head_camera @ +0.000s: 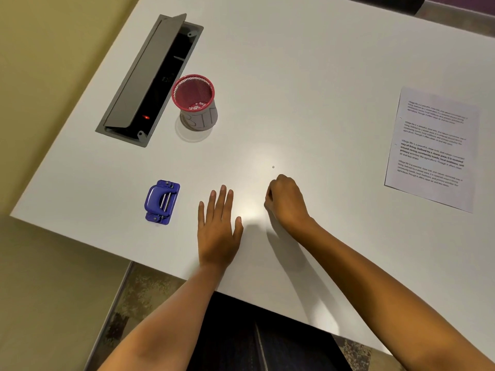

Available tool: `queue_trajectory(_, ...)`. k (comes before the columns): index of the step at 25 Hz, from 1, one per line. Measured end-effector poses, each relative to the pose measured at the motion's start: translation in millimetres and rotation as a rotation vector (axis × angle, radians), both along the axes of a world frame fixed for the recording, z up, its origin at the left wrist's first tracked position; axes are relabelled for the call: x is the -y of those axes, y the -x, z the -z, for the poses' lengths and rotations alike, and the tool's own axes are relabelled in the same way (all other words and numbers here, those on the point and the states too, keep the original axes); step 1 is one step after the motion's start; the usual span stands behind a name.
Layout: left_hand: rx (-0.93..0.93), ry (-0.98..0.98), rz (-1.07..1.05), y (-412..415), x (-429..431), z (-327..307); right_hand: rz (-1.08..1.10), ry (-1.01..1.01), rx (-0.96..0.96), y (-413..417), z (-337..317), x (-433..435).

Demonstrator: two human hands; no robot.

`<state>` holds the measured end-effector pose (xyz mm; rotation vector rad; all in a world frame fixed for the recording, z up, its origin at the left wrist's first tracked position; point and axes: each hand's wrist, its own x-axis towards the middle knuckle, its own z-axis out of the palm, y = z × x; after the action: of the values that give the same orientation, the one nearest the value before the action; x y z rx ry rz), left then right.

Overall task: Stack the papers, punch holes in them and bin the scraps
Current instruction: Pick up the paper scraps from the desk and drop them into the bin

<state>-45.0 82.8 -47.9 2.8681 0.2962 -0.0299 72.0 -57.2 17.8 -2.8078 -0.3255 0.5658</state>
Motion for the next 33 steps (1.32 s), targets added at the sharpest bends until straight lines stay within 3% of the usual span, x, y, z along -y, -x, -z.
queue_trajectory(5,0.028,0.007,-0.003,0,0,0,-0.036,0.035,-0.045,0,1,-5)
queue_trajectory(11,0.024,0.01,-0.006,0,0,-2,0.031,-0.063,-0.011,2,9,7)
queue_trajectory(15,0.035,0.019,-0.01,0,1,-3,0.302,-0.398,-0.034,4,9,19)
queue_trajectory(18,0.038,0.023,-0.011,0,1,-3,0.384,-0.47,-0.039,0,8,27)
queue_trajectory(26,0.04,0.033,-0.019,0,1,-1,0.211,-0.445,-0.023,1,7,29)
queue_trajectory(33,0.035,0.023,-0.017,0,1,-1,-0.028,-0.201,0.015,1,2,20)
